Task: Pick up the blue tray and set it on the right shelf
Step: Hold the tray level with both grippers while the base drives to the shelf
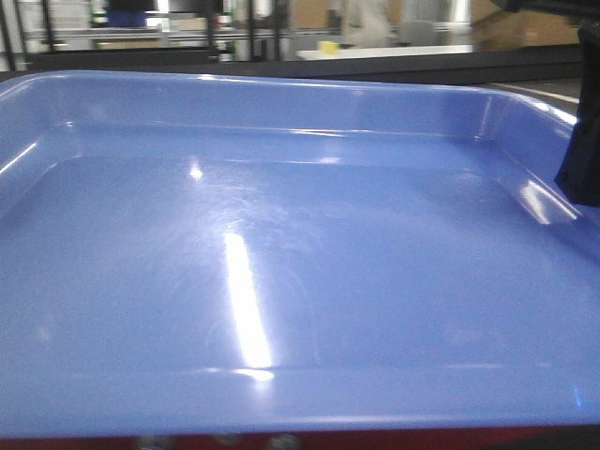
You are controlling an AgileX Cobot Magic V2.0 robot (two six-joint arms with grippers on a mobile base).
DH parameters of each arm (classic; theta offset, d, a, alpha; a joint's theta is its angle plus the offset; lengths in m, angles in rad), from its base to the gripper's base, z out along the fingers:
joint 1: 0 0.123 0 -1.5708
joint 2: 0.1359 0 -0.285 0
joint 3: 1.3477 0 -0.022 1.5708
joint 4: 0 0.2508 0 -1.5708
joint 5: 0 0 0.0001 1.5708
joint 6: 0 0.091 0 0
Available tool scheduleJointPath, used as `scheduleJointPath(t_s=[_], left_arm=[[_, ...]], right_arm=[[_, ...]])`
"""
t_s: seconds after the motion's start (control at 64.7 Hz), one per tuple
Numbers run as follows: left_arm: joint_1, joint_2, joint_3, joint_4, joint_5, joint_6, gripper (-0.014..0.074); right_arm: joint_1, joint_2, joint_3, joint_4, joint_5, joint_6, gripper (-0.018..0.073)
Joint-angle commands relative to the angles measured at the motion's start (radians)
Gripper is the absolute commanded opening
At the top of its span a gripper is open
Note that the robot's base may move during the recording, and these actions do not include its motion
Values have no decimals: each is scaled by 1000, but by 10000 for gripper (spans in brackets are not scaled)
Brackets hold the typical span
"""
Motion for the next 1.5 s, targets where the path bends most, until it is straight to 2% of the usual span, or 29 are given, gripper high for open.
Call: scheduleJointPath(t_s=[0.0,0.155,1.485], left_arm=[[1,-22,-21,-13,15,7,-48],[1,-22,-21,-47,15,7,-48],[1,-22,-21,-35,33,3,-48]], right_arm=[[-7,-27,-23,-62,4,0,141],[-7,-27,-23,-62,5,0,141],[-7,-27,-23,-62,9,0,141]])
